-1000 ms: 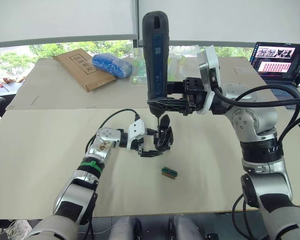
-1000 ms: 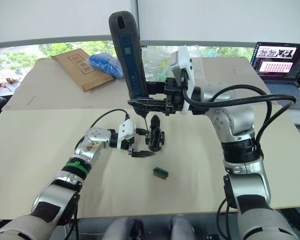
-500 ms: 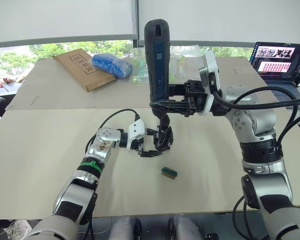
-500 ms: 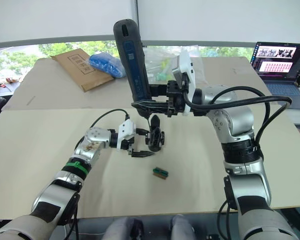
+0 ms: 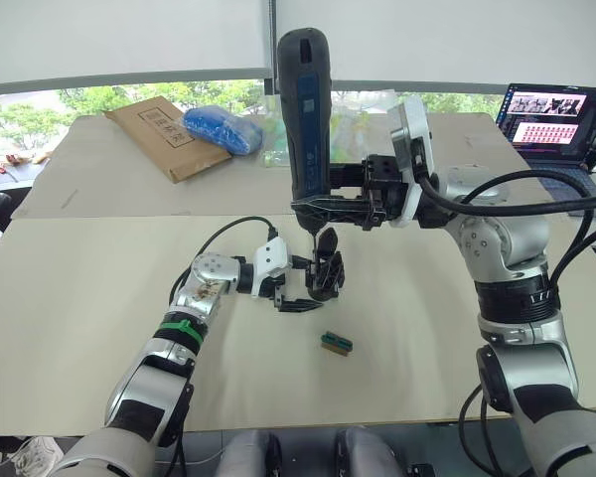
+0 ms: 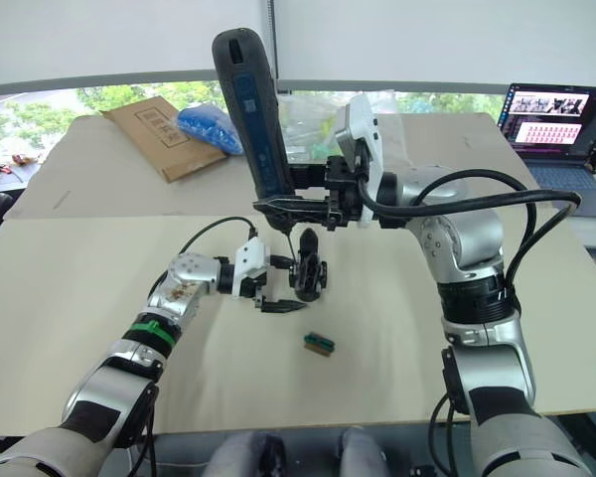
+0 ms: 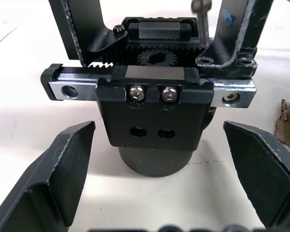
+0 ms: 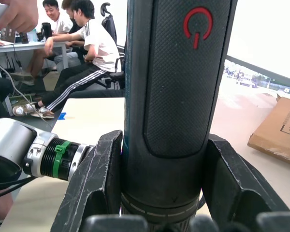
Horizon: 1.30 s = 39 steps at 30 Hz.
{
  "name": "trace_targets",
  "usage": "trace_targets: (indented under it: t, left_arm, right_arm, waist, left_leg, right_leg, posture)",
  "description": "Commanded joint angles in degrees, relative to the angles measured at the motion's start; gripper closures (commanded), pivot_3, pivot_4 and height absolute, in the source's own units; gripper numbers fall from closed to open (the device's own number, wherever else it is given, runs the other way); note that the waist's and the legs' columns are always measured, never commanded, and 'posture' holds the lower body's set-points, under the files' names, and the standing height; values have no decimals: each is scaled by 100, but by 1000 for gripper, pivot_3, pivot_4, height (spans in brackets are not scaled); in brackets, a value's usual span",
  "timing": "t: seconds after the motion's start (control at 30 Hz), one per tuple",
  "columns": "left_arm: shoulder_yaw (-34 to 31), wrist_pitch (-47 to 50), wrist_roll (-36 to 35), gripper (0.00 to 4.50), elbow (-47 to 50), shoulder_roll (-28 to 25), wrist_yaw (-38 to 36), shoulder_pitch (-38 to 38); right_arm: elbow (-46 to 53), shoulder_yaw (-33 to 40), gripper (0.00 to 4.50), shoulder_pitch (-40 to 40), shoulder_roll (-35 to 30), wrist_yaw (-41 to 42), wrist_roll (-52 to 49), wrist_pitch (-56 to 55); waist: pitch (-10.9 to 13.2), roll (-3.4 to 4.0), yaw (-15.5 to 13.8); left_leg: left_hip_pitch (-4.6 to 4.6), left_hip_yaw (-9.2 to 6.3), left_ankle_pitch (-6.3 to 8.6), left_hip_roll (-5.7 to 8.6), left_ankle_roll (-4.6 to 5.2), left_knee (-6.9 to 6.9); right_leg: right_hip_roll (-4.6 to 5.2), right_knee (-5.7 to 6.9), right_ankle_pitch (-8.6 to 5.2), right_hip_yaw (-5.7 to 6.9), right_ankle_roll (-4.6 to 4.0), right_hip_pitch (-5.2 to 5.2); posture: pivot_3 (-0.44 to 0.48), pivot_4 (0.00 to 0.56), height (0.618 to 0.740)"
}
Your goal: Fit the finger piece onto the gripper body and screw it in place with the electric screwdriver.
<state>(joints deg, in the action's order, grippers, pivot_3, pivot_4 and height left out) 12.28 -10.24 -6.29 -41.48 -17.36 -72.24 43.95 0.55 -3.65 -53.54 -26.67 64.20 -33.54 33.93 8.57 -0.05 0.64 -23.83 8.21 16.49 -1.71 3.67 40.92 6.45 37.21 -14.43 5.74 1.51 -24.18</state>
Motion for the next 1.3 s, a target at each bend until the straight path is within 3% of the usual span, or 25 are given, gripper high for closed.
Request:
trace_targets:
  t: [0.03, 1.3]
  left_arm:
    - [-39, -156, 10, 0, 110, 1, -23, 70]
    - [-53, -170, 28, 0, 123, 26, -13, 82]
  right_arm:
    - [276, 227, 2620, -211, -30, -10, -205, 0]
    - [251, 110, 2620, 137, -123, 212, 61, -339]
  waist:
    - [0, 0, 2]
    - [0, 0, 0]
  left_leg:
    - [0, 0, 0, 0, 0, 0]
    - [0, 0, 0, 0, 0, 0]
  right_leg:
    - [0, 0, 0, 0, 0, 0]
    - [0, 0, 0, 0, 0, 0]
  posture:
    - [0, 150, 740]
    - [0, 150, 740]
